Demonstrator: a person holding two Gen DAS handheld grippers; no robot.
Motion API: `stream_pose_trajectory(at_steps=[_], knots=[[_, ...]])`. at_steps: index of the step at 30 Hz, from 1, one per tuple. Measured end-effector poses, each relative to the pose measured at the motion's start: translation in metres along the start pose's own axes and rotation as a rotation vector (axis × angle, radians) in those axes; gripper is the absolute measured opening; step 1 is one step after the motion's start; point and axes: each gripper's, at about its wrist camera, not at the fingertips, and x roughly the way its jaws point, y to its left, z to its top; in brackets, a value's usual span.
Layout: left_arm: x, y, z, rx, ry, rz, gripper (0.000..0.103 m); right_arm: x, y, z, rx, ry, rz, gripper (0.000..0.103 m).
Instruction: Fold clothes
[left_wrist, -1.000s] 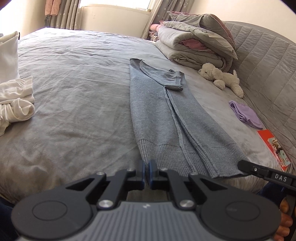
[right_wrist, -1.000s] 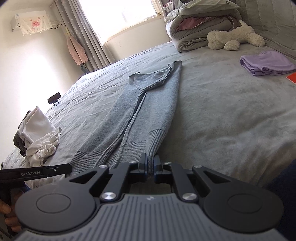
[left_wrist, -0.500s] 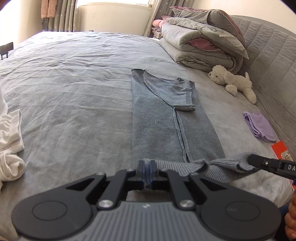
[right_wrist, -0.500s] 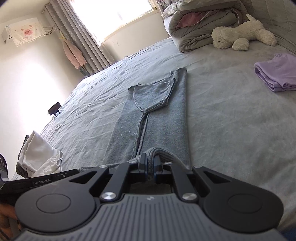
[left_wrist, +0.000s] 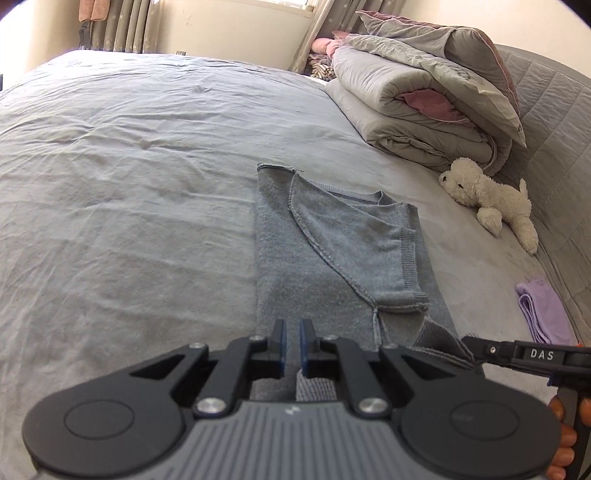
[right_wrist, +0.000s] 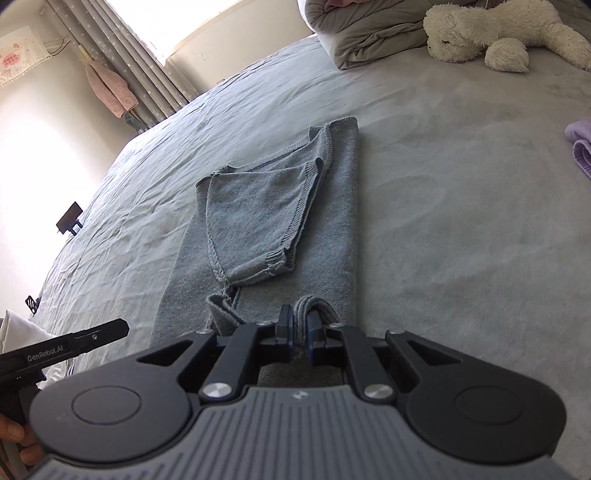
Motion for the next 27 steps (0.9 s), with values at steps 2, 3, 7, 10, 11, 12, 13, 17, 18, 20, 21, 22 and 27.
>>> stream_pose_trajectory(at_steps=[2,3,7,10,11,12,13,17,18,20,21,22,27], knots=[[0.001,0.004,-0.003,0.0,0.012,-0.02,0.038,-0.004,-0.001,0.0,-0.019,0.012,0.019,0.016],[0.001,0.006,-0.005,0.004,0.015,-0.028,0.04,-0.008,-0.001,0.001,-0.038,0.011,0.029,0.019],[-0.006,0.013,-0.004,-0.029,0.028,-0.096,0.06,-0.033,0.004,0.001,-0.167,-0.052,0.052,0.078],[-0.001,0.01,-0.006,-0.025,0.07,-0.134,0.062,-0.045,0.002,0.002,-0.222,-0.083,0.077,0.078],[0.001,0.009,-0.009,-0.023,0.089,-0.123,0.062,-0.046,0.002,0.002,-0.234,-0.084,0.083,0.078],[0.003,0.008,-0.011,-0.022,0.108,-0.109,0.062,-0.042,0.003,0.002,-0.255,-0.079,0.083,0.078],[0.003,0.008,-0.015,-0.022,0.126,-0.087,0.061,-0.038,0.006,0.002,-0.28,-0.071,0.073,0.078],[-0.003,0.009,-0.022,-0.02,0.131,-0.106,0.061,-0.02,0.015,-0.003,-0.377,-0.038,0.017,0.076],[-0.003,0.009,-0.023,-0.017,0.128,-0.105,0.061,-0.017,0.016,-0.003,-0.388,-0.035,0.01,0.075],[0.0,0.008,-0.025,-0.014,0.14,-0.103,0.061,-0.012,0.016,-0.003,-0.397,-0.028,0.01,0.068],[0.003,0.007,-0.026,-0.012,0.152,-0.102,0.061,-0.009,0.016,-0.003,-0.401,-0.024,0.011,0.066],[0.006,0.006,-0.027,-0.01,0.161,-0.101,0.061,-0.006,0.016,-0.003,-0.406,-0.019,0.011,0.06],[0.01,0.0,-0.033,0.034,0.151,-0.079,0.03,0.006,0.019,-0.01,-0.446,0.024,-0.027,0.022]])
